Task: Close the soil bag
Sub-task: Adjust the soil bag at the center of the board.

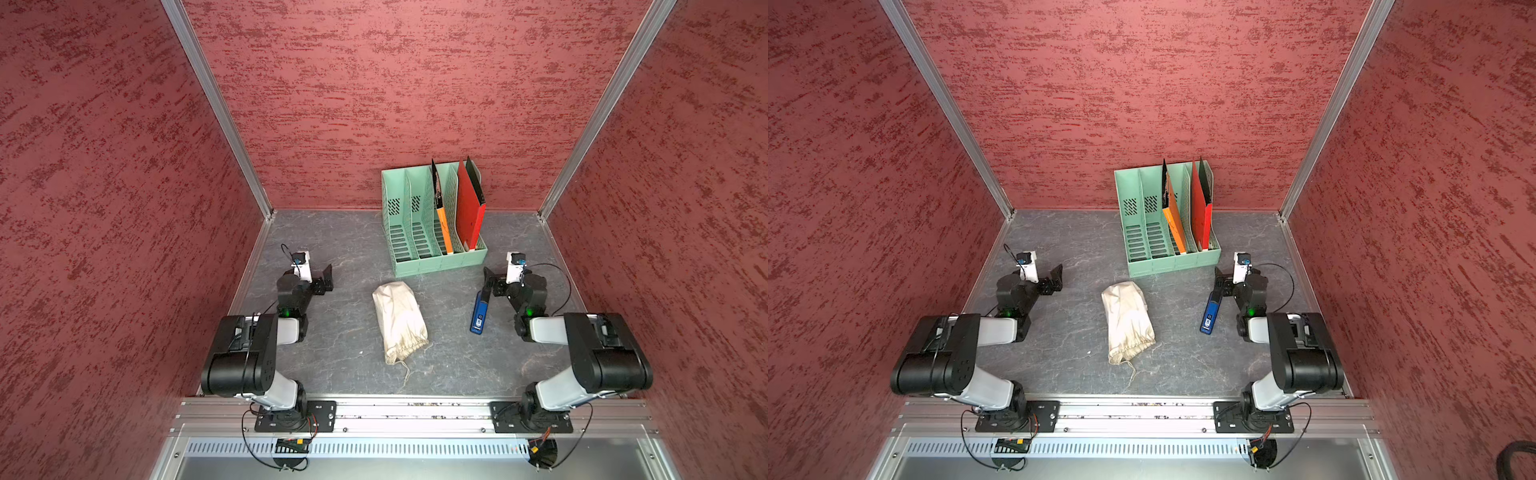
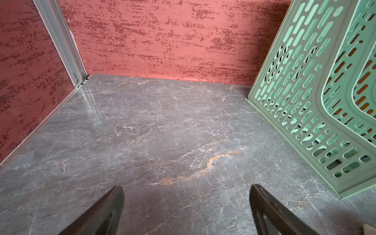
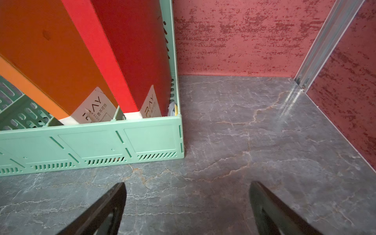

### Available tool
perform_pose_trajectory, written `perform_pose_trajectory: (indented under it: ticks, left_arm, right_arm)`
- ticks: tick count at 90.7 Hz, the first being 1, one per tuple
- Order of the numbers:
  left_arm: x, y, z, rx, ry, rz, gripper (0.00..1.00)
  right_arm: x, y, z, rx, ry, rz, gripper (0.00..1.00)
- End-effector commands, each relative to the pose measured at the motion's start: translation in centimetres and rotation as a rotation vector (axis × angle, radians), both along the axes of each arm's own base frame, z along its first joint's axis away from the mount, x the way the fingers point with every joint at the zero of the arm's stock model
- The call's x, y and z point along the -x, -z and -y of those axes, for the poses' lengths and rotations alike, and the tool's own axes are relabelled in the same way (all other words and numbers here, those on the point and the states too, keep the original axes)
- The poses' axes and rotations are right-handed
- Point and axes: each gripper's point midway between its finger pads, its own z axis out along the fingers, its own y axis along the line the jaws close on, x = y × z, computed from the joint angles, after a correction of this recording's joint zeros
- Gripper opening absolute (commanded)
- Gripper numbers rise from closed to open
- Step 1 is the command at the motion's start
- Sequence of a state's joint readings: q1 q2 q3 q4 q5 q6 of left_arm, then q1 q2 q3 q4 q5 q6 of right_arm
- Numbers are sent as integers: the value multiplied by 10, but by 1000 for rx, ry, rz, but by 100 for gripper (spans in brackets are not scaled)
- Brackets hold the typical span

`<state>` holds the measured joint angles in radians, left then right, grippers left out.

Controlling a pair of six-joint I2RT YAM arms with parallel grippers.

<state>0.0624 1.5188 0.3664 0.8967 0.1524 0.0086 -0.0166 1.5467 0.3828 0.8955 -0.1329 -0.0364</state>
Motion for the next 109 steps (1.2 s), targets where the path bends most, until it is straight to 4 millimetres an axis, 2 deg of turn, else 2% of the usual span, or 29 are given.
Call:
perform_pose_trajectory:
  ticks: [1,41,52,70,81,88,90,98,109]
  left_arm:
    - [-2,-1,2,-2,22,2,100]
    - [-2,-1,2,-2,21,3,100]
    - [-2,-1,3,-2,23,2,100]
    - [-6,-3,-3,-2,-14,-20,100]
    - [-10,-19,-10,5,-54,-26,100]
    - [-14,-28,-24,51,-131,-91,100]
    - [-12,-23,-28,72,-155,-146,100]
    - [-8,-21,-45,137,-233,-267,100]
    - [0,-21,-42,226,-228,-398,100]
  right_arm:
    - [4,-7,-14,17,-64,49,98]
    - [3,-7,-14,15,-62,46,98]
    - [-4,-5,7,1,63,14,99]
    - [-5,-8,11,2,90,16,98]
    - [-9,-19,20,-3,144,12,98]
    - [-16,-35,31,-17,215,-53,98]
    - [-18,-39,33,-25,232,-79,98]
    - [-16,-36,33,-43,245,-209,98]
    - [-8,-48,29,-149,278,-325,98]
